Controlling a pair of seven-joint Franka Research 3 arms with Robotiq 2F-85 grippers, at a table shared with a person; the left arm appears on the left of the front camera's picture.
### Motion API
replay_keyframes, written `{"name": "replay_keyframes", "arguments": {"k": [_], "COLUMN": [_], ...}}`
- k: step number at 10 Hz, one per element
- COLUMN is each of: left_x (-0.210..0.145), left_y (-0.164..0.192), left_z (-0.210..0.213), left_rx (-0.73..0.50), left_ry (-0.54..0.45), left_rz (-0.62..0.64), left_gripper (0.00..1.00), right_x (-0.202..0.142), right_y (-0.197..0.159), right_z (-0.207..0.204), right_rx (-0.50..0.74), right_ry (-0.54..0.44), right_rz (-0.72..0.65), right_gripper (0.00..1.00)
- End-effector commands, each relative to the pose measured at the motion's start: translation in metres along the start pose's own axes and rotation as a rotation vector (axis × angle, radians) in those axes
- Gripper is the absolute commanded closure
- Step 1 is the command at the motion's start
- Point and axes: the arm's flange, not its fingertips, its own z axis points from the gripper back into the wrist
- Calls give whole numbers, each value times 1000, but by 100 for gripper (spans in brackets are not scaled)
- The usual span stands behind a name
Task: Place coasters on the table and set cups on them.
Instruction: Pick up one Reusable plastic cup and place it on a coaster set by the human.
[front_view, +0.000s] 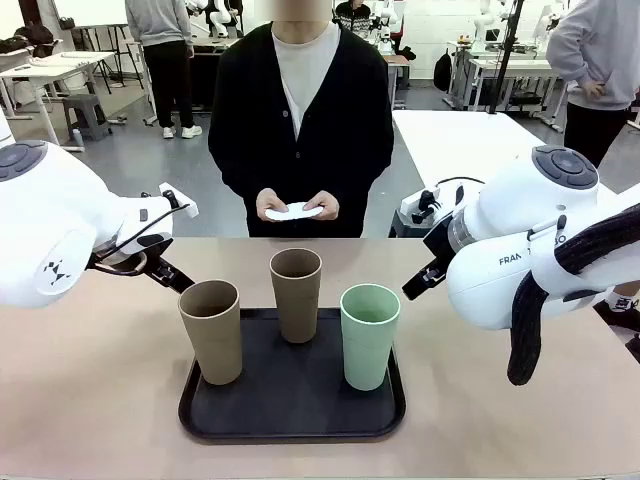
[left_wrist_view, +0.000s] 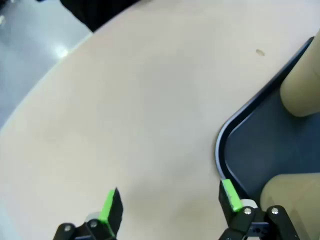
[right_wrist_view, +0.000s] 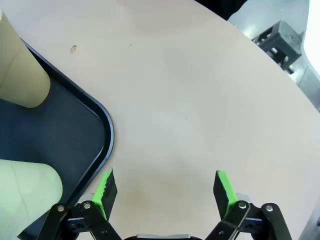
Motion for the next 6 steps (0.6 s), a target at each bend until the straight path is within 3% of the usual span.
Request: {"name": "replay_keyframes", "arguments": {"k": [1, 6], "left_x": [0, 0], "left_y": [0, 0], "left_z": [0, 0], "left_rx": [0, 0], "left_ry": [0, 0], "left_rz": [0, 0], "left_gripper": [0, 0], "right_x": [0, 0], "right_y": [0, 0], "right_z": [0, 0], "right_rx": [0, 0], "right_ry": [0, 0], "right_rz": [0, 0], "right_gripper": [0, 0]}}
